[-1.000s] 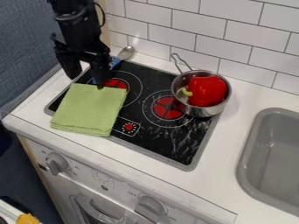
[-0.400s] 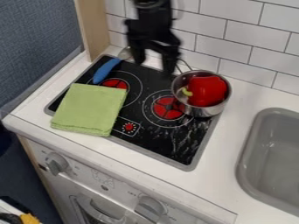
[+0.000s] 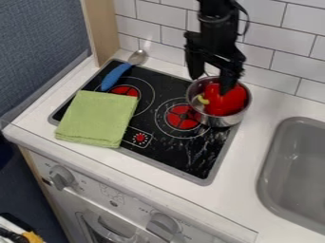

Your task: Take the red pepper inside the silver pot to the right side of the blue spoon

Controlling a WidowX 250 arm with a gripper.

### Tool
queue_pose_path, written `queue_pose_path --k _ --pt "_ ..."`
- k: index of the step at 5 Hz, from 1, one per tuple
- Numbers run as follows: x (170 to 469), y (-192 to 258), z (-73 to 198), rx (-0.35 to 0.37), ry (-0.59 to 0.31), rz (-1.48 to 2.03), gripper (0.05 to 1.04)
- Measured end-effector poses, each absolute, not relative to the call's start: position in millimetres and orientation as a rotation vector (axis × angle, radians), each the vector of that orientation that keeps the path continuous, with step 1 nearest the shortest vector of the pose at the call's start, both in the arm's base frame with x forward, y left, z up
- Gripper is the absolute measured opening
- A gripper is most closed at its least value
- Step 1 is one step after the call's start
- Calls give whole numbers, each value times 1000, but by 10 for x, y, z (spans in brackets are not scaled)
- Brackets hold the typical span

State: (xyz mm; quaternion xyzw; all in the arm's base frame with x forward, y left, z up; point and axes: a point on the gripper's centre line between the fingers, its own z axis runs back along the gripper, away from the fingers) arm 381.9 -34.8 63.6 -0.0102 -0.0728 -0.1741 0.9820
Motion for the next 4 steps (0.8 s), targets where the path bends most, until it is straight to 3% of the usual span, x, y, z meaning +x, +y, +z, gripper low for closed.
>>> queue_pose_path --k 3,4 --pt "3968 -417 441 -5 -131 -377 965" --pt "3968 -429 447 -12 -133 -381 821"
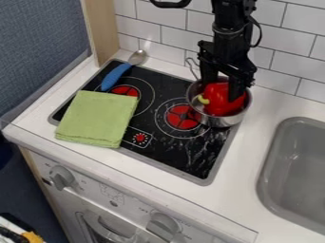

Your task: Take the red pepper inside the silver pot to the right side of the blue spoon

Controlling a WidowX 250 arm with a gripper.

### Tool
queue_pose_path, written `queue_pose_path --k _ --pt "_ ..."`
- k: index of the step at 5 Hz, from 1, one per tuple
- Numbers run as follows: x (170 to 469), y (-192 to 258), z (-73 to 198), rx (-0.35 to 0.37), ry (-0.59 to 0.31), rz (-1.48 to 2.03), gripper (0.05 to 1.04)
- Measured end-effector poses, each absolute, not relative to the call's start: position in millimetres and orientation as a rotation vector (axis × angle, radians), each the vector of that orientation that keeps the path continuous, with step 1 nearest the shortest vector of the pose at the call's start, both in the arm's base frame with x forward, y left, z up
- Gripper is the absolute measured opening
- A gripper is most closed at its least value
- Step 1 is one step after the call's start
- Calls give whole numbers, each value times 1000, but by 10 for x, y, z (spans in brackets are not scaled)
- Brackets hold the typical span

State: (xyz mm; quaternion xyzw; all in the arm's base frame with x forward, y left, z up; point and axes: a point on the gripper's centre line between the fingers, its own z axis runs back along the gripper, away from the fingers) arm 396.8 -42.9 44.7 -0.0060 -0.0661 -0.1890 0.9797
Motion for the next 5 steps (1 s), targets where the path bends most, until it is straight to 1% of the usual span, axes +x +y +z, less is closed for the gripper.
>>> queue_pose_path --k 2,3,4,5 --pt "3918 -413 428 -29 -109 -396 821" --pt "3871 -345 498 -55 -109 -375 820" --pt "3924 -237 792 -91 -195 -341 821" --pt "3897 -185 928 -96 -222 -335 821"
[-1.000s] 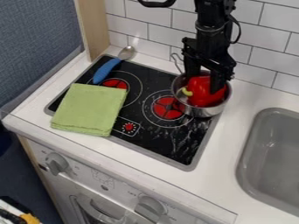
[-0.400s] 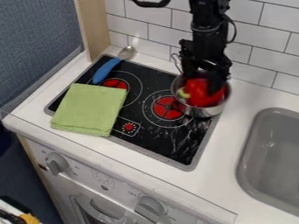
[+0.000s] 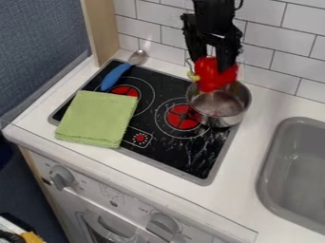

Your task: Take the red pepper inside the silver pot to the right side of the blue spoon

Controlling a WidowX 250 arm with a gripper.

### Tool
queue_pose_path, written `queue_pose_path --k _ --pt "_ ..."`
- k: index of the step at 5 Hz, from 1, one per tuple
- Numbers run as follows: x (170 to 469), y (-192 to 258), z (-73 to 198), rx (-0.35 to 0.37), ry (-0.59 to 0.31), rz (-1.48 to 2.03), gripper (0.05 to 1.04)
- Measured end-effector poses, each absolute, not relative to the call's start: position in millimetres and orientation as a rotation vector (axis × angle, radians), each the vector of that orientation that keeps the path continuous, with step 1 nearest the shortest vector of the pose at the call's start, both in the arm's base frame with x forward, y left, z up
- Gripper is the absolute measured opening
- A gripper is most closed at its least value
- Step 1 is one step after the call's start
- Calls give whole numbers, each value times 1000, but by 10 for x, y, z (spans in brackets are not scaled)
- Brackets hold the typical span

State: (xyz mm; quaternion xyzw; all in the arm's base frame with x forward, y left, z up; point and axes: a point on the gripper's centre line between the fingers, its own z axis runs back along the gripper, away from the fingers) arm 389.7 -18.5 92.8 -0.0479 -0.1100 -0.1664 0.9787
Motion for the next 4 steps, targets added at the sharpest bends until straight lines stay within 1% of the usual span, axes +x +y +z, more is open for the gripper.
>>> queue_pose_path --k 1,2,3,4 --pt "3819 47 961 -75 -218 -277 821" --pt "3751 443 945 -31 -207 -176 821" --pt "3729 769 947 18 -216 -89 821" --pt "3729 905 947 34 -234 -40 820"
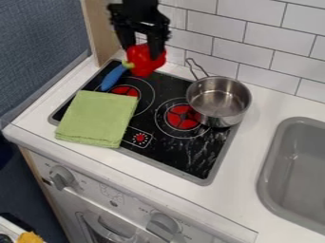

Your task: Take the red pepper inside the silver pot to the right side of the blue spoon

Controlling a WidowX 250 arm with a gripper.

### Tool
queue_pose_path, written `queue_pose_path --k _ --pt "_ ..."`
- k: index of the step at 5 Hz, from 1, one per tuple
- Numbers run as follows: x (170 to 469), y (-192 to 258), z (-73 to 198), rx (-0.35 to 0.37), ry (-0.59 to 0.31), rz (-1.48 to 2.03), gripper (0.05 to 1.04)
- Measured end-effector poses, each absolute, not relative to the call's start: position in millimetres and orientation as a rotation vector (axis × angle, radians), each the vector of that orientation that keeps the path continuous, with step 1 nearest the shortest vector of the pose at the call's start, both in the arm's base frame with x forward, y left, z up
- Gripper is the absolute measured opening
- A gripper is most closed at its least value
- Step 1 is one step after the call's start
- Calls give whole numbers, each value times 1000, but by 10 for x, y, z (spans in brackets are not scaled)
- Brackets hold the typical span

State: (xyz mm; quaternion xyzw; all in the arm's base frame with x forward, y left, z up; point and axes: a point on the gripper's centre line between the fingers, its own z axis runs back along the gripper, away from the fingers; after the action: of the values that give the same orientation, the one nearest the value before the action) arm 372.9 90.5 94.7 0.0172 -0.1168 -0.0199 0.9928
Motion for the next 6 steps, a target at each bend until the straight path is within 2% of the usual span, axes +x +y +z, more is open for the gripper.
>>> queue_pose_path --k 1,2,3,4,5,6 --pt "3758 966 840 44 -233 -15 820" --pt "3782 971 569 31 -195 9 821" --pt "3852 1014 446 35 -173 27 821" --pt "3886 1003 441 40 -167 27 863" --pt "3833 988 383 35 -148 14 1021" --pt "3793 945 630 30 -189 -2 1011"
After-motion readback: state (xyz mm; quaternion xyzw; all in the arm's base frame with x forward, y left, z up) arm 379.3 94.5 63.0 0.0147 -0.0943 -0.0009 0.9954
